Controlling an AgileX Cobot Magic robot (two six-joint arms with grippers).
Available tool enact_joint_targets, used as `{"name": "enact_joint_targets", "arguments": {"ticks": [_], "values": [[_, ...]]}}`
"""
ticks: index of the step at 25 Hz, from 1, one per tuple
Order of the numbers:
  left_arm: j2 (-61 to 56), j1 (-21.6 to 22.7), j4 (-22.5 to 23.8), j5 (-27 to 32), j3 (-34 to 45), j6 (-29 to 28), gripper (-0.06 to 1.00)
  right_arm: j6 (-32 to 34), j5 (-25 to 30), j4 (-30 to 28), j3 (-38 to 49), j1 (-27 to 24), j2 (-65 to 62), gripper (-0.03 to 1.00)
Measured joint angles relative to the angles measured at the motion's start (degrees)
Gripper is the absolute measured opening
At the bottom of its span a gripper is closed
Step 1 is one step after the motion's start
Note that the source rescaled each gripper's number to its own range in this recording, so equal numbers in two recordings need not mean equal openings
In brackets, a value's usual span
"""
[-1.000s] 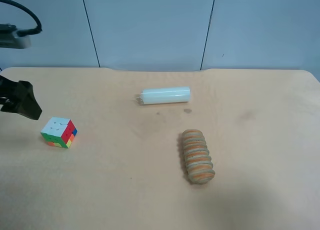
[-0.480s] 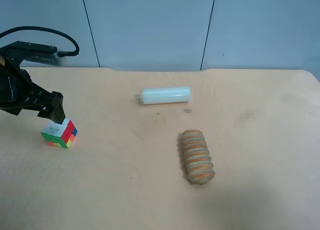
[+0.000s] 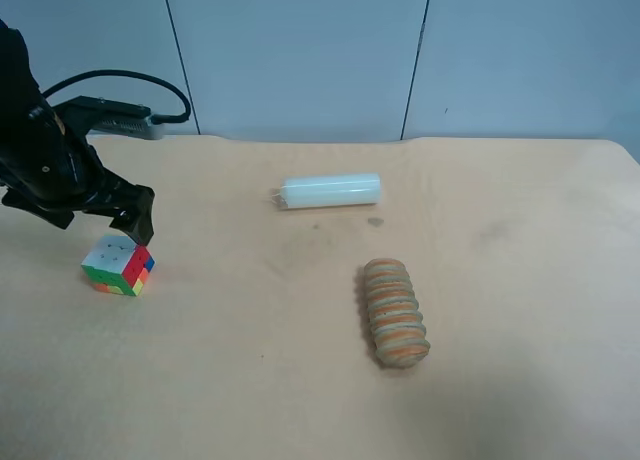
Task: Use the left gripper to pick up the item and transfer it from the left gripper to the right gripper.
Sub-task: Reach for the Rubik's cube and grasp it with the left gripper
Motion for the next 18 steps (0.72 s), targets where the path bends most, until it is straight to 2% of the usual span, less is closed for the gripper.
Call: {"name": "enact_joint_targets", "arguments": {"ticks": [9, 18], "values": [[4.86, 0.00, 2.44, -1.69, 0.00, -3.76, 1.00, 0.00, 0.00, 0.00, 0.00, 0.00, 0.00, 0.99], [8.73, 0.00, 2.58, -4.18, -0.02, -4.17, 1.00, 0.00, 0.00, 0.00, 0.00, 0.00, 0.00, 0.99]]}}
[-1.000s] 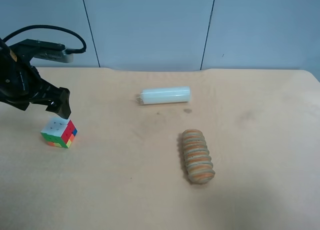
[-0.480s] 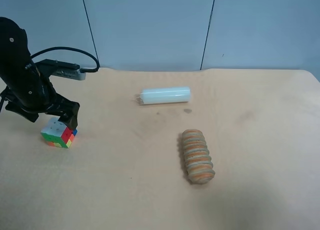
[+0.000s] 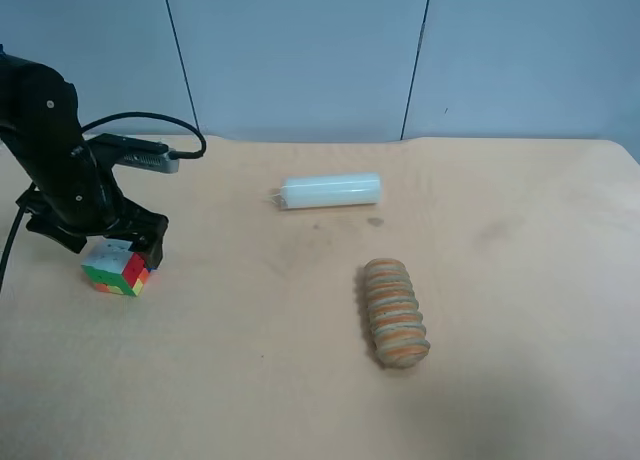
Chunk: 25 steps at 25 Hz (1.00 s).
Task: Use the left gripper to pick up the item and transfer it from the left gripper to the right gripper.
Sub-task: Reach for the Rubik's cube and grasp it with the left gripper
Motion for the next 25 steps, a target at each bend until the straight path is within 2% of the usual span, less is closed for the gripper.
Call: {"name": "enact_joint_targets", "arguments": {"ticks": [12, 18, 25], "values": [[3.10, 0.00, 0.87, -2.62, 0.00, -1.33, 1.00, 0.00, 0.00, 0.00, 0.00, 0.00, 0.00, 0.99], [4.82, 0.00, 1.12, -2.41, -0.04, -2.14, 0.85, 0.00, 0.00, 0.00, 0.00, 0.00, 0.00, 0.99], [4.93, 0.00, 1.12, -2.31, -0.04, -2.14, 0.58, 0.00, 0.00, 0.00, 0.00, 0.00, 0.00, 0.99]]}}
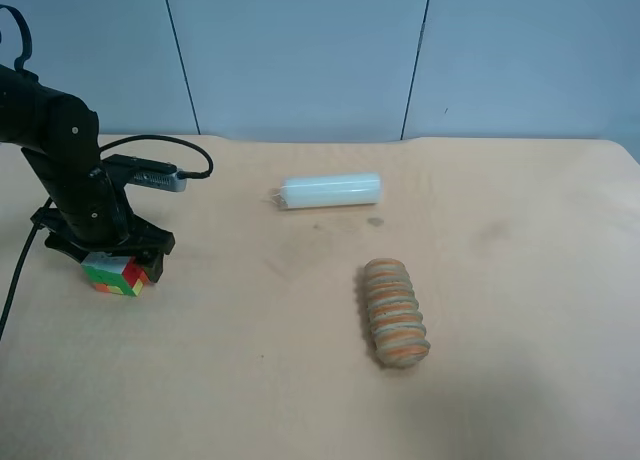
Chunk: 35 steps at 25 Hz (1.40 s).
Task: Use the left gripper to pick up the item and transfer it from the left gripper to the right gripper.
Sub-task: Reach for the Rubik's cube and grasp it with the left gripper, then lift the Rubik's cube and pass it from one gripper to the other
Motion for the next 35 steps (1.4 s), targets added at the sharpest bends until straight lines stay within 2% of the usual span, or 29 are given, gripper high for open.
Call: {"name": "enact_joint_targets", "arguments": {"ticks": [3, 7, 19, 29, 32, 35], "values": [[0.00, 0.00, 0.00, 0.05, 0.00, 0.00, 0.38, 0.00, 0.00, 0.00, 0.00, 0.00, 0.00, 0.99], [0.00, 0.00, 0.22, 0.12, 0.00, 0.00, 0.01, 0.00, 0.00, 0.00, 0.00, 0.00, 0.00, 0.99], [-1.00, 0.00, 0.22, 0.12, 0.00, 0.00, 0.00, 0.00, 0.00, 0.00, 0.00, 0.00, 0.00, 0.99], [-13.68, 0.00, -0.82, 1.79, 0.00, 0.29, 0.00, 0.00, 0.00, 0.00, 0.00, 0.00, 0.00, 0.99], [-18.66, 0.00, -2.60, 1.86, 0.00, 3.36, 0.00, 0.00, 0.00, 0.00, 0.00, 0.00, 0.00, 0.99], [-22.97, 0.00, -6.45, 1.98, 0.00, 9.63, 0.00, 0.00, 0.00, 0.00, 0.00, 0.00, 0.00, 0.99]]}}
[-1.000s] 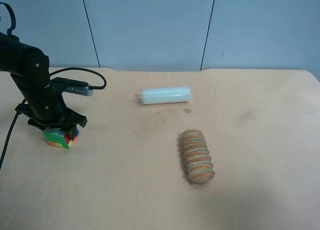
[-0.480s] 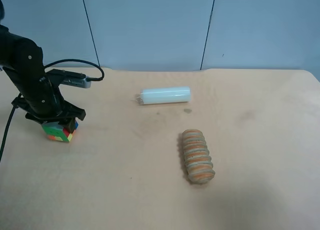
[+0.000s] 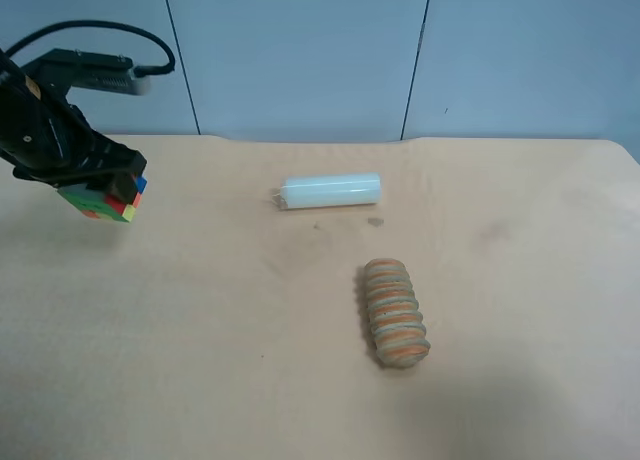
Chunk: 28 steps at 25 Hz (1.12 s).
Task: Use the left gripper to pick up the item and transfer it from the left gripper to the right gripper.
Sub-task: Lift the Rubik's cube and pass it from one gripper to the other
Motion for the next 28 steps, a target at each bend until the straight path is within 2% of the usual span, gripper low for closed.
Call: {"name": "enact_joint_targets", "arguments": {"ticks": [4, 7, 10, 12, 15, 23, 28], "values": [[-3.92, 0.00, -8.62, 1.56, 0.00, 11.48, 0.00, 0.00, 0.00, 0.00, 0.00, 0.00, 0.00, 0.99], [-5.06, -0.23, -16.59, 3.33, 0.00, 22.42, 0.00, 0.00, 0.00, 0.00, 0.00, 0.00, 0.00, 0.99], [-5.33, -2.10, -23.13, 4.67, 0.00, 31.18, 0.00, 0.00, 0.00, 0.00, 0.00, 0.00, 0.00, 0.99], [-5.33, -4.34, -25.90, 4.72, 0.05, 34.68, 0.00, 0.00, 0.00, 0.00, 0.00, 0.00, 0.00, 0.99], [-5.33, -8.26, -28.04, 3.73, 0.05, 37.21, 0.00, 0.00, 0.00, 0.00, 0.00, 0.00, 0.00, 0.99], [-5.39, -17.72, -31.41, -0.98, 0.11, 39.23, 0.00, 0.00, 0.00, 0.00, 0.00, 0.00, 0.00, 0.99], [-5.39, -21.55, -36.07, -2.29, 0.11, 45.90, 0.00, 0.00, 0.00, 0.00, 0.00, 0.00, 0.00, 0.99]]}}
